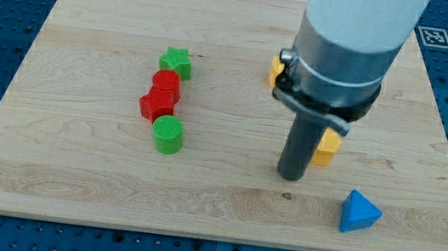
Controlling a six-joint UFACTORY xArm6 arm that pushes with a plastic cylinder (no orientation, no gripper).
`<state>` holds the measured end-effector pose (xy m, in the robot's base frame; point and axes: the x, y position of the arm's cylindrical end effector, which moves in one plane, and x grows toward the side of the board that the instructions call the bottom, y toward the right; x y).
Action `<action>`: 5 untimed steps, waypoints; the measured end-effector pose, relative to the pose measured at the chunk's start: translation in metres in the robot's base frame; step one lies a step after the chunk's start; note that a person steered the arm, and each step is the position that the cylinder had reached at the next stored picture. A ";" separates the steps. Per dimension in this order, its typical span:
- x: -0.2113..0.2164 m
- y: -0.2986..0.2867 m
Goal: Push hexagon above the triangle
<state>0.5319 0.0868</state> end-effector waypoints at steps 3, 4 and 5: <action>-0.019 0.062; -0.029 0.062; -0.038 0.063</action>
<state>0.4936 0.1496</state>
